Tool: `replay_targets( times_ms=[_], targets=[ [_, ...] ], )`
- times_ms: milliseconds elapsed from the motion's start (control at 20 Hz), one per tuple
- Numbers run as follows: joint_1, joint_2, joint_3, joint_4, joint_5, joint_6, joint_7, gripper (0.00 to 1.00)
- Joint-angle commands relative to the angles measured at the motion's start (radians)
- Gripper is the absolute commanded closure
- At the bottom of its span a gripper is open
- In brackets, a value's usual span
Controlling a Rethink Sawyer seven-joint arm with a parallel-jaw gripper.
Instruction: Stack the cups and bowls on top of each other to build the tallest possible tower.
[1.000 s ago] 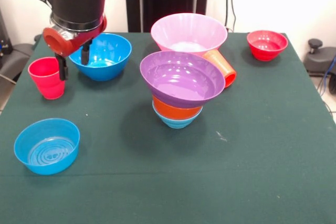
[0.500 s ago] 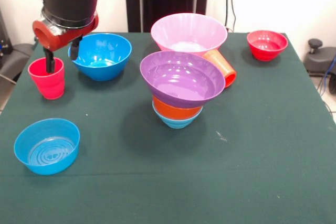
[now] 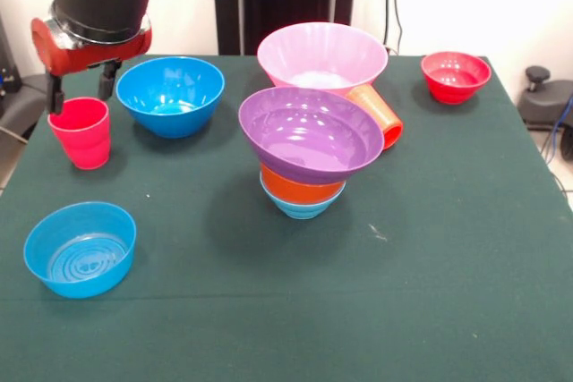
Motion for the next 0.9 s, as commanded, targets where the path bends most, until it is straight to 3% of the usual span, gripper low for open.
replay_targets(
  times_ms=[50, 500, 900],
  targets=[
    [0.027, 0.104, -0.018, -0.051, 0.019, -0.037, 0.224, 0.00],
    [-0.061, 0.130, 0.086, 0.037, 0.128, -0.092, 0.085, 0.00],
    [-0.079, 0.143, 0.100, 0.087, 0.184, -0.126, 0.103, 0.00]
  ],
)
